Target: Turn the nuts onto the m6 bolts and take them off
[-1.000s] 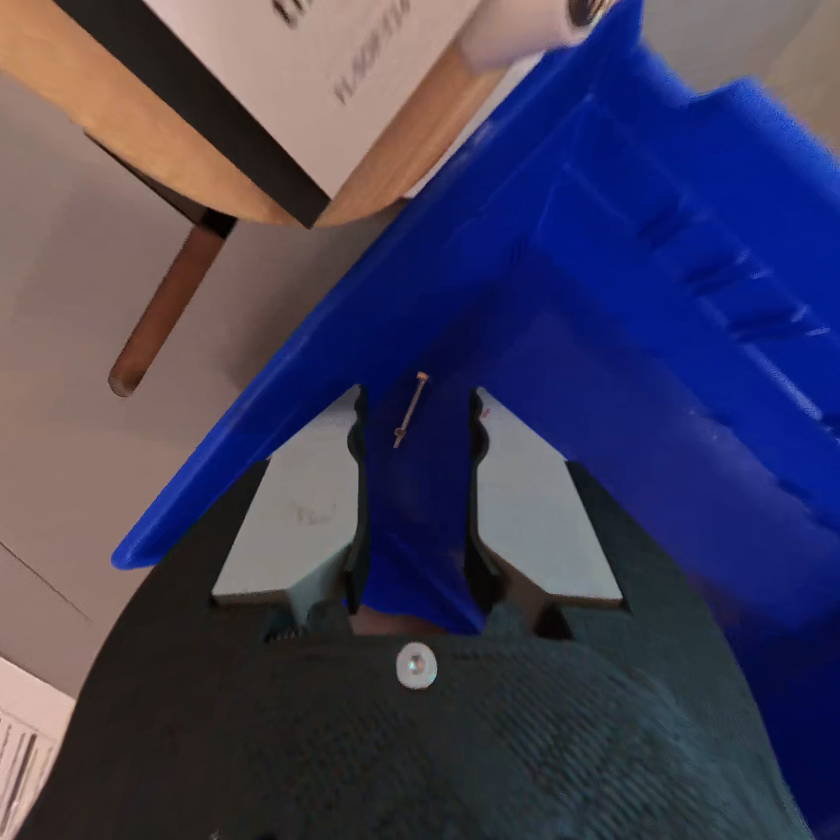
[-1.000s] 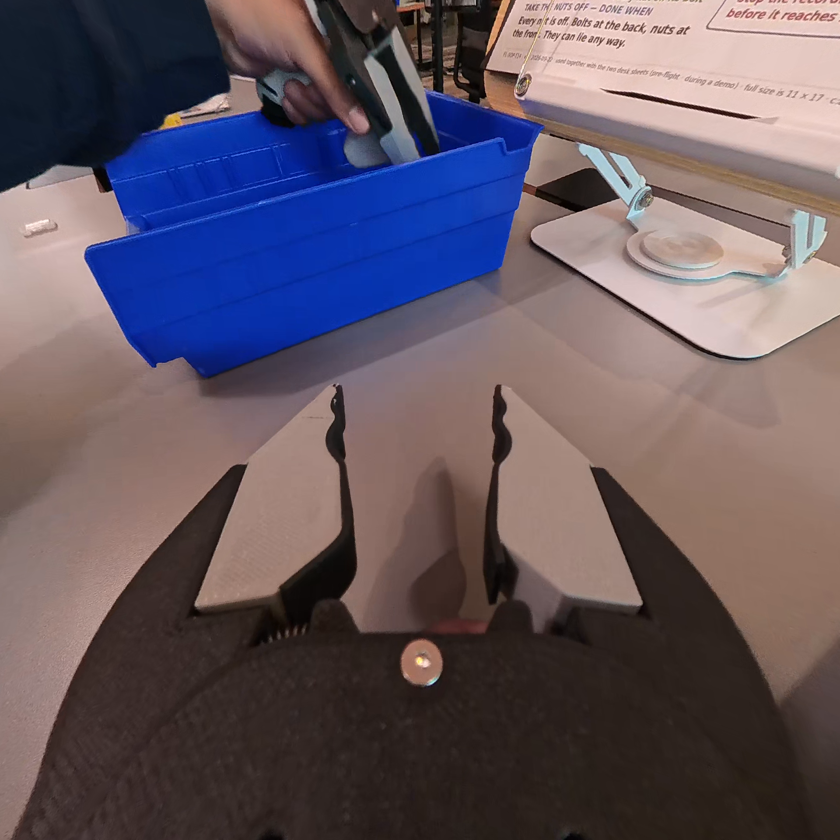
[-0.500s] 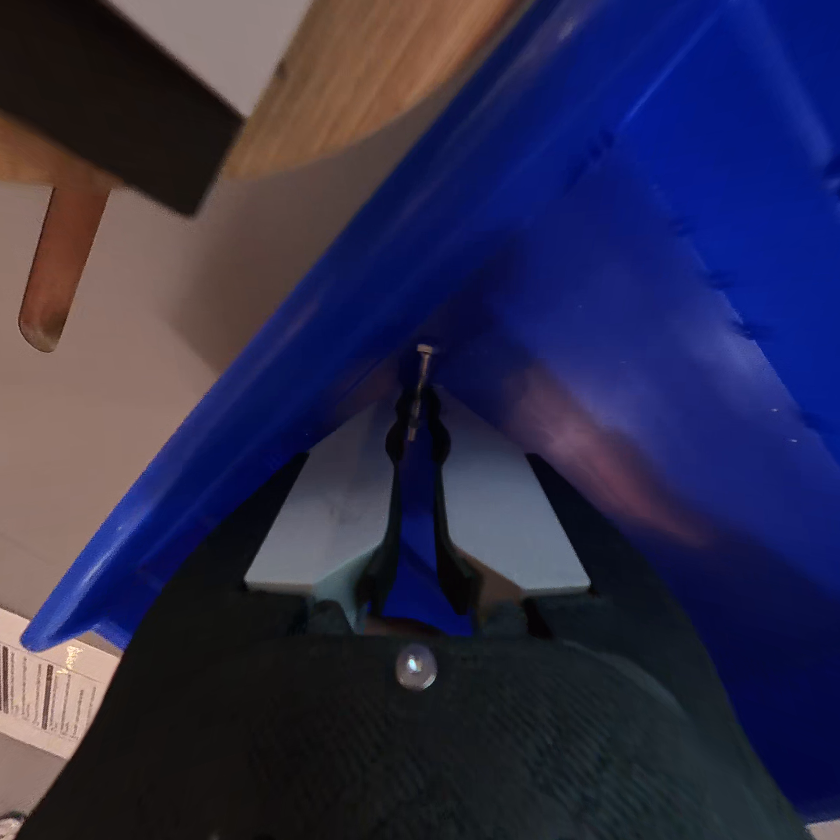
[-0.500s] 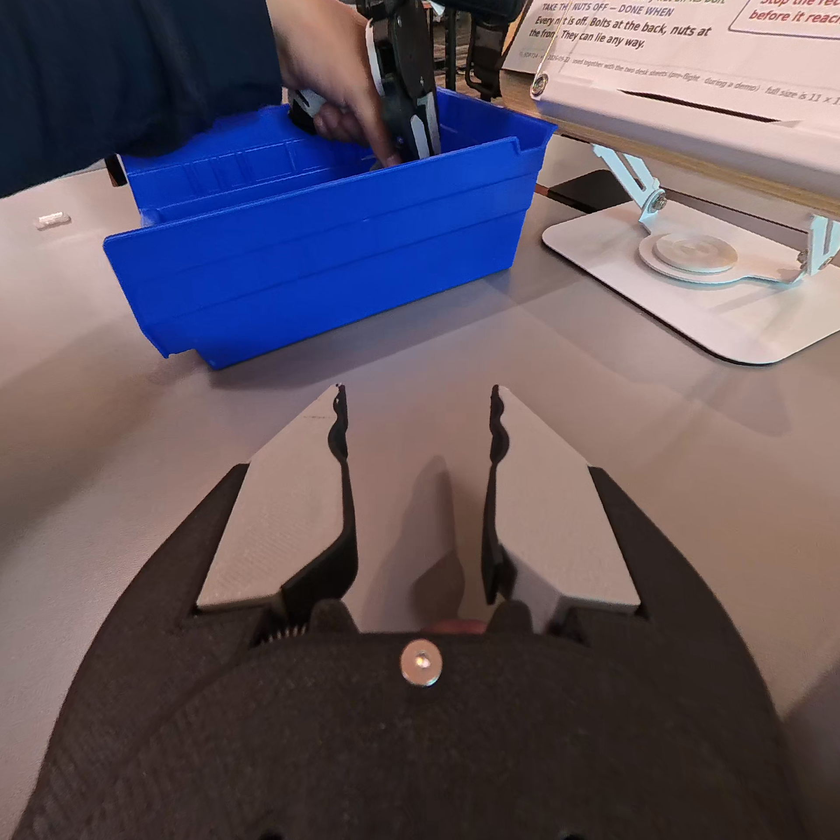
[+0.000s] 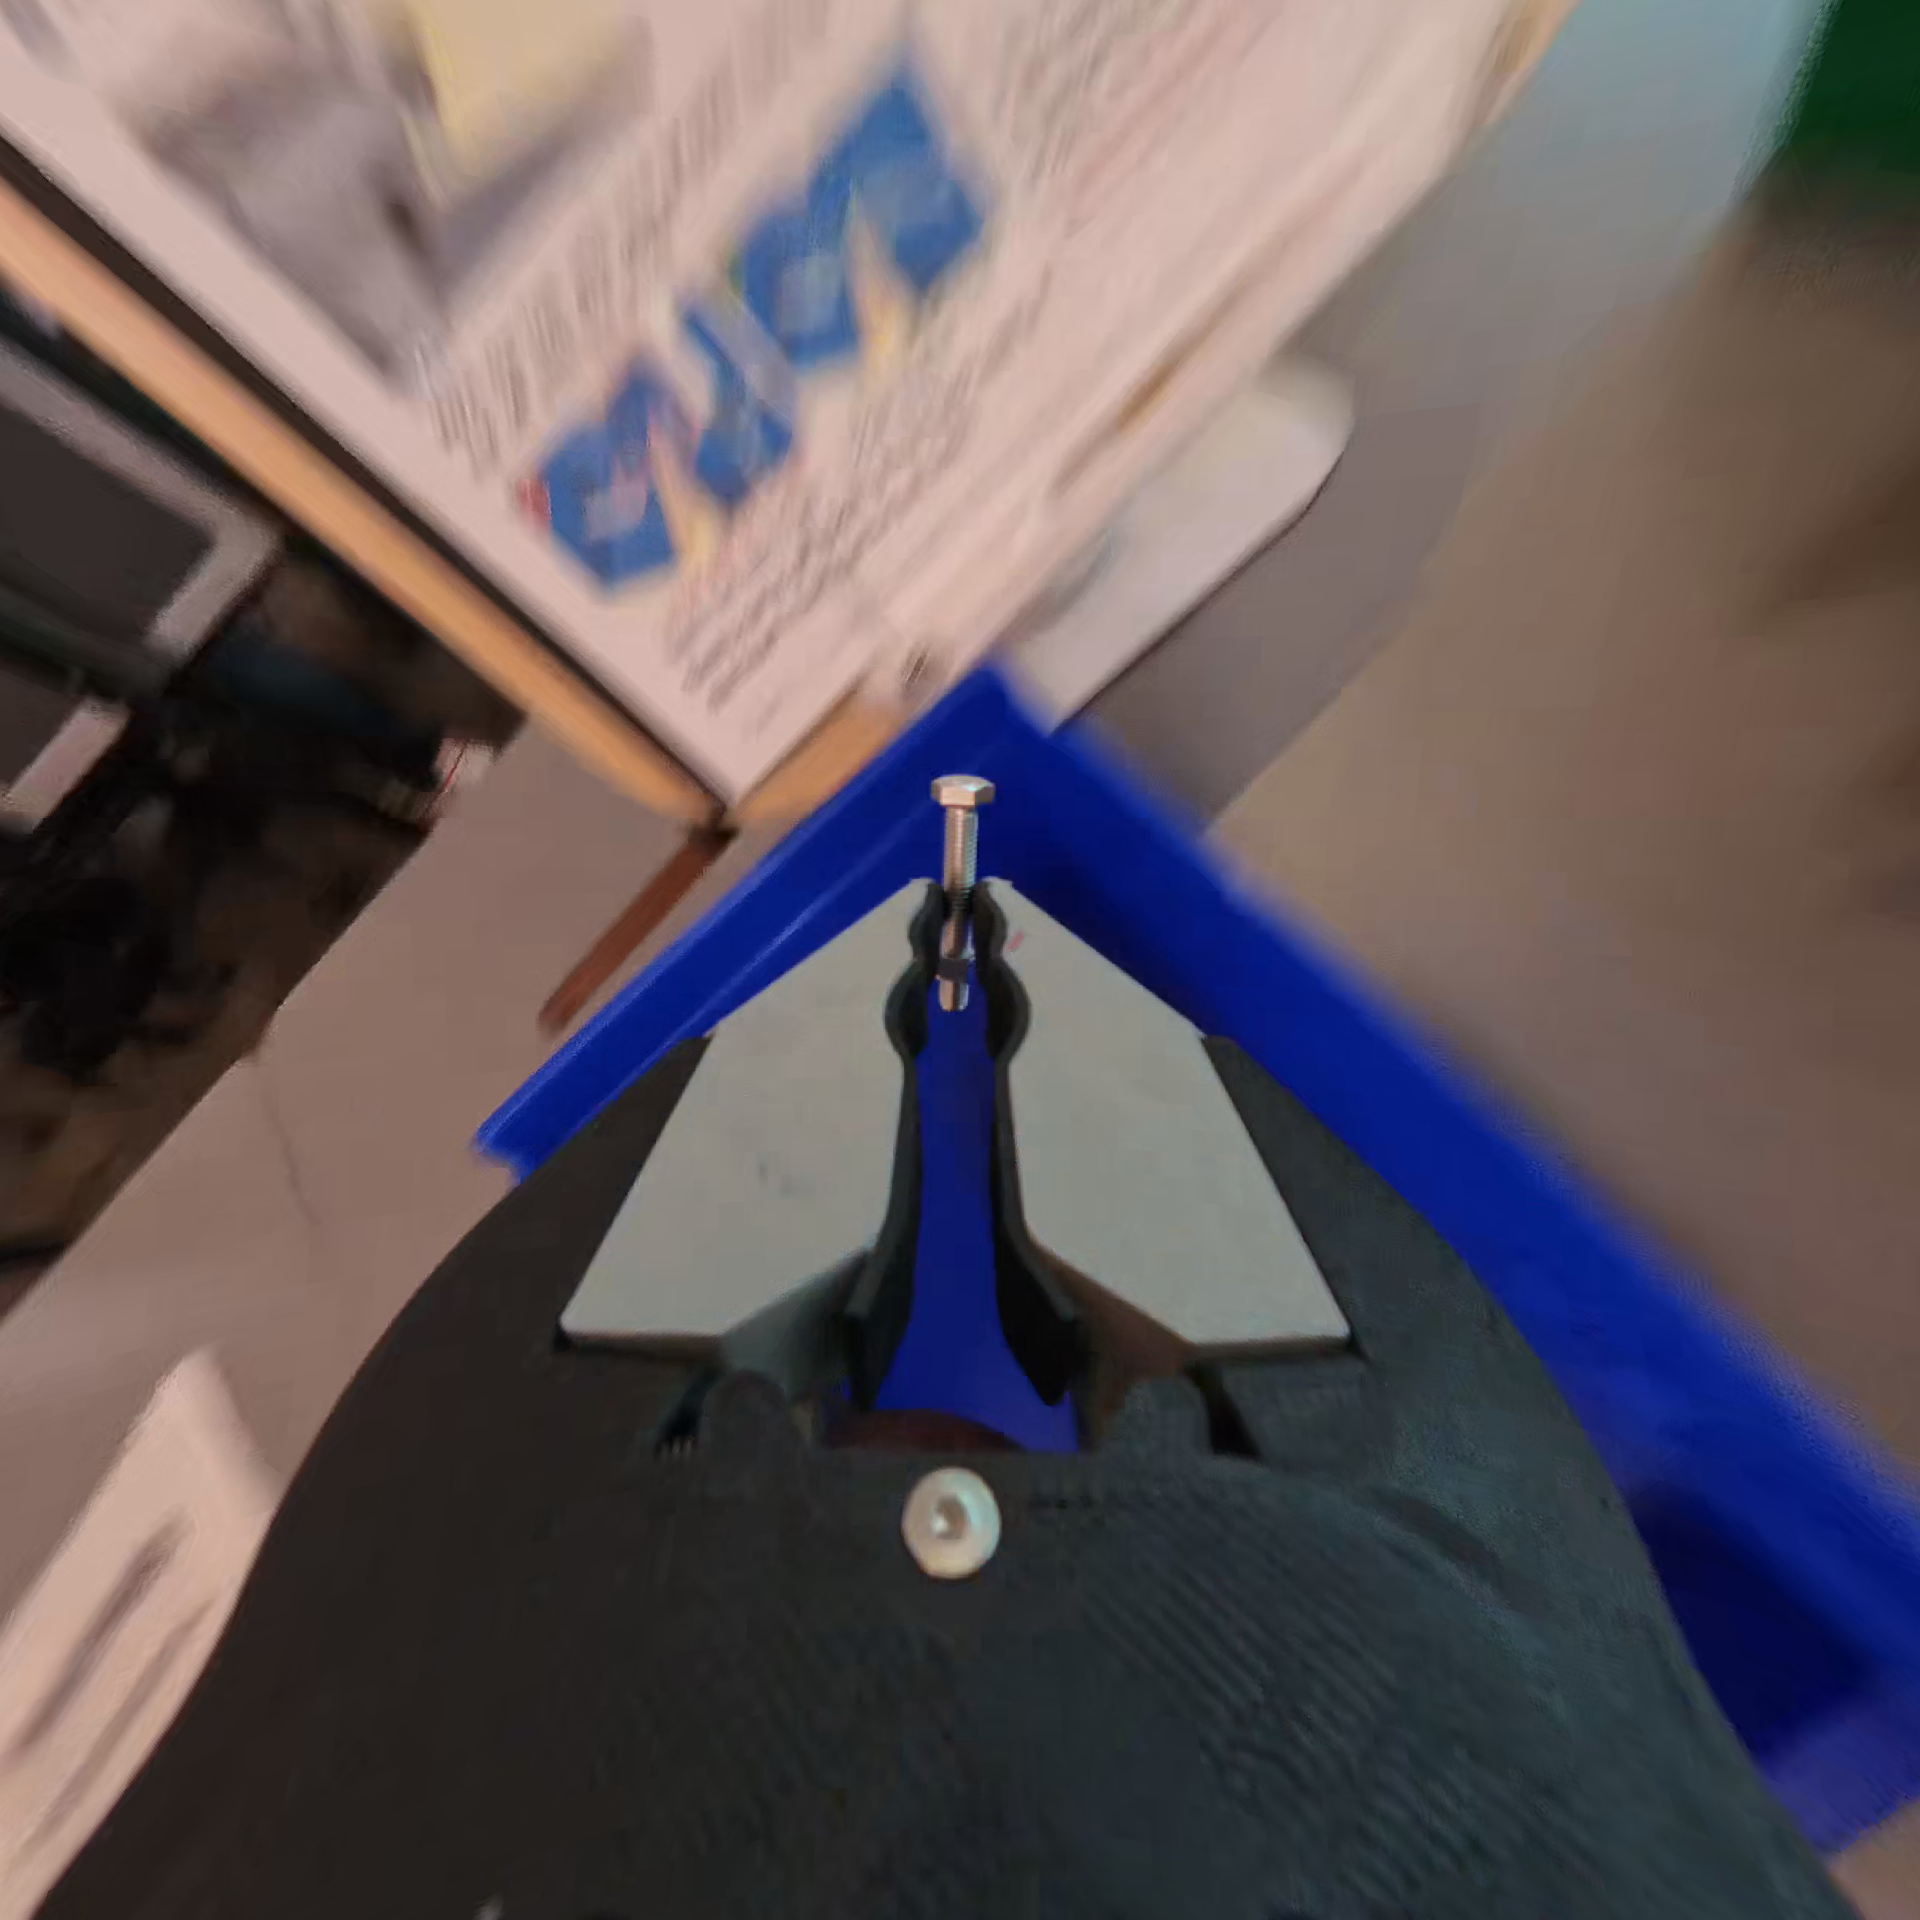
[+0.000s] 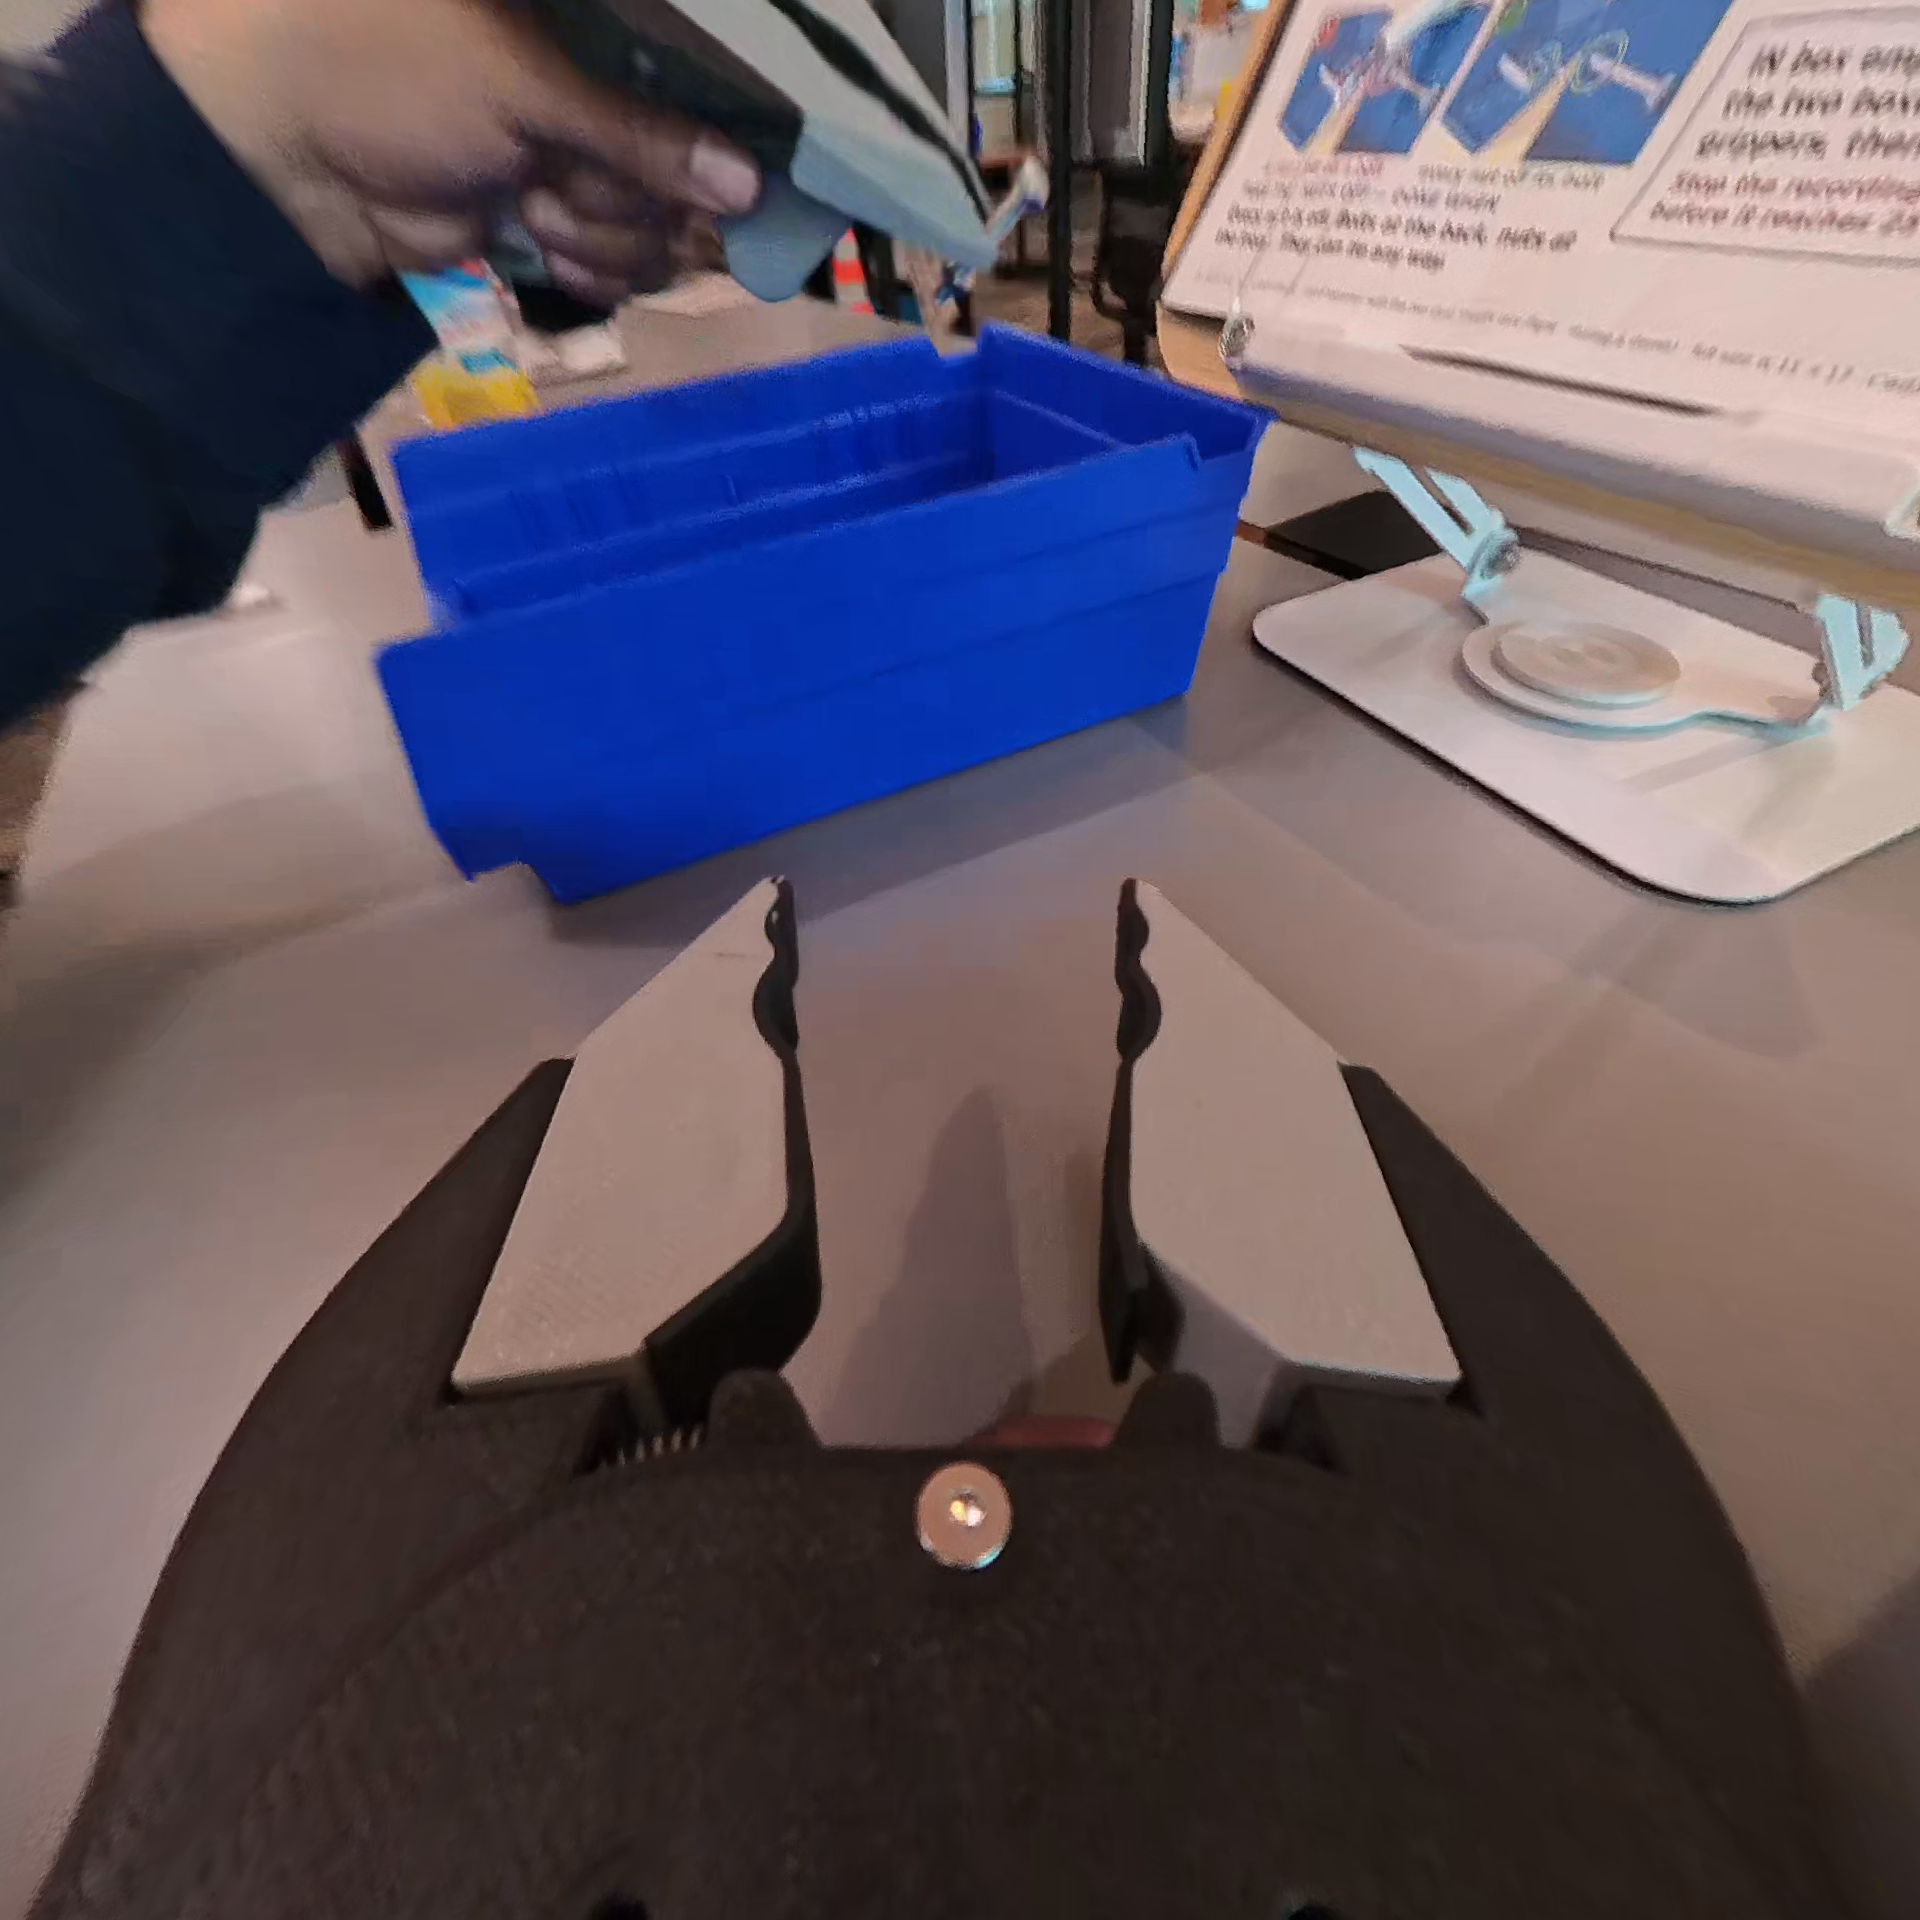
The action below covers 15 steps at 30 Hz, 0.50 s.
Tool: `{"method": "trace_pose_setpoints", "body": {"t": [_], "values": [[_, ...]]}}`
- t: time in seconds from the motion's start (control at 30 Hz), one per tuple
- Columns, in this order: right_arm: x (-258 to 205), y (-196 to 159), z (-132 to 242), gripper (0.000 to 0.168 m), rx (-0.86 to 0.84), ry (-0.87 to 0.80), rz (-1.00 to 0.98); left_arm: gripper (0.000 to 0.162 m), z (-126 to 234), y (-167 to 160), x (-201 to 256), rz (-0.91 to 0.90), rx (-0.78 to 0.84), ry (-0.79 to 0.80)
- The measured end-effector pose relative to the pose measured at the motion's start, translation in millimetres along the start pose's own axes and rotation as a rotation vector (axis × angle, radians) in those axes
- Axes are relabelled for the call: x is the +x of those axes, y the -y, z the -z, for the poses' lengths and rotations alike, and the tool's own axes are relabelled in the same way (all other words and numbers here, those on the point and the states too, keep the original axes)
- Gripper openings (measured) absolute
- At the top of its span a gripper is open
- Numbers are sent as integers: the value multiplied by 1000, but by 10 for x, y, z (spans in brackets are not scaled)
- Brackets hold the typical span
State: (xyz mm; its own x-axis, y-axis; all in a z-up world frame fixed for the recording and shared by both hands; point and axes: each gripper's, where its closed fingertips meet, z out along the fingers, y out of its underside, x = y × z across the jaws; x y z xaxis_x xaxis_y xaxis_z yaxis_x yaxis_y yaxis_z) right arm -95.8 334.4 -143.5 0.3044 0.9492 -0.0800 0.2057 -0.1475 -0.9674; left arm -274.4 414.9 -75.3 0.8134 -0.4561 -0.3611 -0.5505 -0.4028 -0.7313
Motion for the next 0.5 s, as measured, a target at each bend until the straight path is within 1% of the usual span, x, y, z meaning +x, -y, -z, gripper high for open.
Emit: {"method": "trace_pose_setpoints", "body": {"t": [0.07,0.1,0.17,0.23,0.3,0.4,0.47,0.5], "values": [[-75,144,63,59,55,46,-21,3,336,531,401,117,301,-115],[-108,216,99,59,80,67,-29,3,499,733,607,165,426,-172],[-157,380,193,59,141,99,-46,3,740,989,1041,223,593,-288],[-220,560,320,59,207,140,-54,2,873,1118,1441,265,692,-392],[-297,744,481,59,282,196,-66,3,922,1177,1735,315,751,-470],[-431,958,714,53,374,305,-95,3,935,1220,1899,406,839,-524],[-452,1034,787,50,406,327,-112,3,952,1211,1951,460,920,-590],[-453,1039,786,50,407,329,-115,3,929,1190,1992,505,931,-651]]}}
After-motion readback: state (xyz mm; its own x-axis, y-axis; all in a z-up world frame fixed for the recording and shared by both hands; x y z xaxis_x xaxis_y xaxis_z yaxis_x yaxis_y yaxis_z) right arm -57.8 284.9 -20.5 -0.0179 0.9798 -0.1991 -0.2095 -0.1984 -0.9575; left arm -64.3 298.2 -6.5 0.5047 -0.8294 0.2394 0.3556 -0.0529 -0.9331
